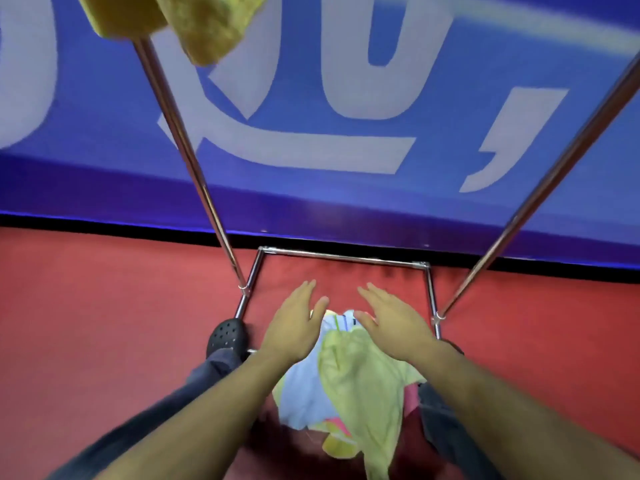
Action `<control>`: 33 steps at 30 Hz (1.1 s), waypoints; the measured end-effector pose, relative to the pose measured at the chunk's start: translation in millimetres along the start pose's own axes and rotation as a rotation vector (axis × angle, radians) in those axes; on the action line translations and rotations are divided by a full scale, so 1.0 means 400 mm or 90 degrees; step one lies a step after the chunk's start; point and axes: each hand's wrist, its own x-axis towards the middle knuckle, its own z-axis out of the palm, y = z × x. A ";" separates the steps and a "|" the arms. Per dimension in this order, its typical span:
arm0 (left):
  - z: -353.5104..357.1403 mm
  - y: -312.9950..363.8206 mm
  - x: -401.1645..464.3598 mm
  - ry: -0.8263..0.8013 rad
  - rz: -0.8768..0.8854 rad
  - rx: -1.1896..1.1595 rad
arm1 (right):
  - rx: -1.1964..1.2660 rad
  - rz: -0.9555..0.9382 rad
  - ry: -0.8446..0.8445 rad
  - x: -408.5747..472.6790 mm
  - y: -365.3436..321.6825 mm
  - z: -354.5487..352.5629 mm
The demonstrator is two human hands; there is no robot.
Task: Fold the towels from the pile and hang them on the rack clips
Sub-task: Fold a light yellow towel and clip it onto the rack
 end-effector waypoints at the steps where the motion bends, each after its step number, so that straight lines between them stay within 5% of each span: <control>1: 0.040 -0.026 0.008 -0.021 -0.018 0.001 | 0.001 0.015 -0.026 0.004 0.031 0.046; 6: 0.230 -0.150 0.041 -0.124 -0.133 -0.021 | 0.019 0.063 -0.142 0.028 0.159 0.253; 15: 0.499 -0.308 0.069 -0.194 -0.548 -0.235 | 0.174 0.240 -0.259 0.066 0.299 0.505; 22: 0.526 -0.280 0.076 -0.076 -0.559 -0.393 | 0.412 0.343 -0.157 0.063 0.340 0.568; 27: 0.437 -0.188 0.089 -0.132 -0.606 -0.757 | 0.572 0.442 -0.148 0.043 0.319 0.550; 33: 0.311 -0.114 0.072 -0.222 -0.452 -0.791 | 0.890 0.387 -0.033 0.007 0.236 0.347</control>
